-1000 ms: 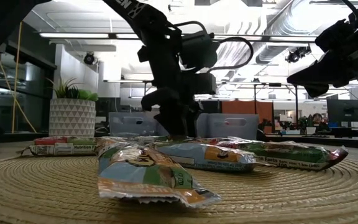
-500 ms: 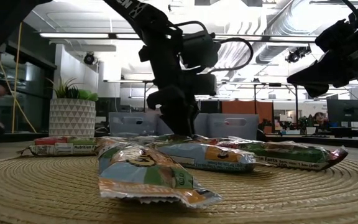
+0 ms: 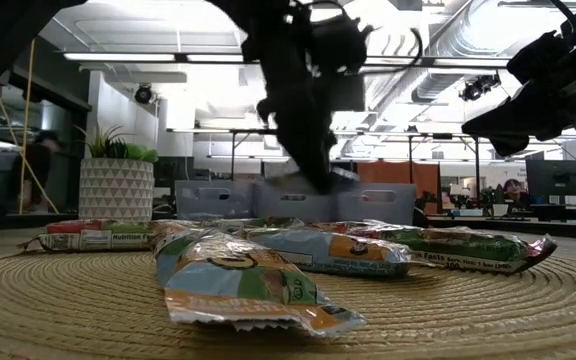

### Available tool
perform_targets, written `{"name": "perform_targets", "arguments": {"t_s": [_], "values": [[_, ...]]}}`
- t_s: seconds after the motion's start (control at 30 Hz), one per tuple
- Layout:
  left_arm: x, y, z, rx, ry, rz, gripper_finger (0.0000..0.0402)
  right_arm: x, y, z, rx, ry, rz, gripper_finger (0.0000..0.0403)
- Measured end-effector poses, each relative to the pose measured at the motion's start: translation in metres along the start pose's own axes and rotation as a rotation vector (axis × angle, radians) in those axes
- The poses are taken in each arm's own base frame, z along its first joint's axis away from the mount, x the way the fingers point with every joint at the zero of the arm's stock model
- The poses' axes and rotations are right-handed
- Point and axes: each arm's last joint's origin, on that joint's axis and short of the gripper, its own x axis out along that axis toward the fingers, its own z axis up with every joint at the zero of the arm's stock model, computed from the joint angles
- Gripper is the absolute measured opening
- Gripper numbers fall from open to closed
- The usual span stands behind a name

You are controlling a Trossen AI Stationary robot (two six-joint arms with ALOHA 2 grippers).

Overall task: Pick and place Granola Bars by type
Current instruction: Put the blue granola bar into the left black bin

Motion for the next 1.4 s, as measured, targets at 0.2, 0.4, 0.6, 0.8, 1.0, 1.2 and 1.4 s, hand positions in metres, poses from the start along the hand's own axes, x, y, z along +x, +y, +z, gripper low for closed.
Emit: {"name": "perform_targets", "arguments": {"t_s": [0.2, 0.4, 0.6, 0.8, 1.0, 1.2, 1.4], "values": [[-0.044, 0.007, 0.026, 0.001, -0.093, -0.031, 0.0055, 0.000, 0.000, 0.000, 0.000, 0.000, 0.000, 0.0000], [-0.102, 0.027, 0.044, -0.055, -0.262, -0.055, 0.0055, 0.000, 0.000, 0.000, 0.000, 0.000, 0.000, 0.0000], [-0.175, 0.047, 0.039, -0.094, -0.423, 0.038, 0.0055, 0.000, 0.000, 0.000, 0.000, 0.000, 0.000, 0.0000], [-0.249, 0.060, 0.009, -0.188, -0.522, 0.228, 0.0055, 0.000, 0.000, 0.000, 0.000, 0.001, 0.000, 0.0000], [-0.302, 0.070, -0.024, -0.340, -0.561, 0.460, 0.0055, 0.000, 0.000, 0.000, 0.000, 0.002, 0.000, 0.0000], [-0.336, 0.077, -0.054, -0.559, -0.549, 0.704, 0.0055, 0.000, 0.000, 0.000, 0.000, 0.002, 0.000, 0.0000], [-0.341, 0.090, -0.082, -0.885, -0.465, 0.848, 0.0055, 0.000, 0.000, 0.000, 0.000, 0.002, 0.000, 0.0000]]}}
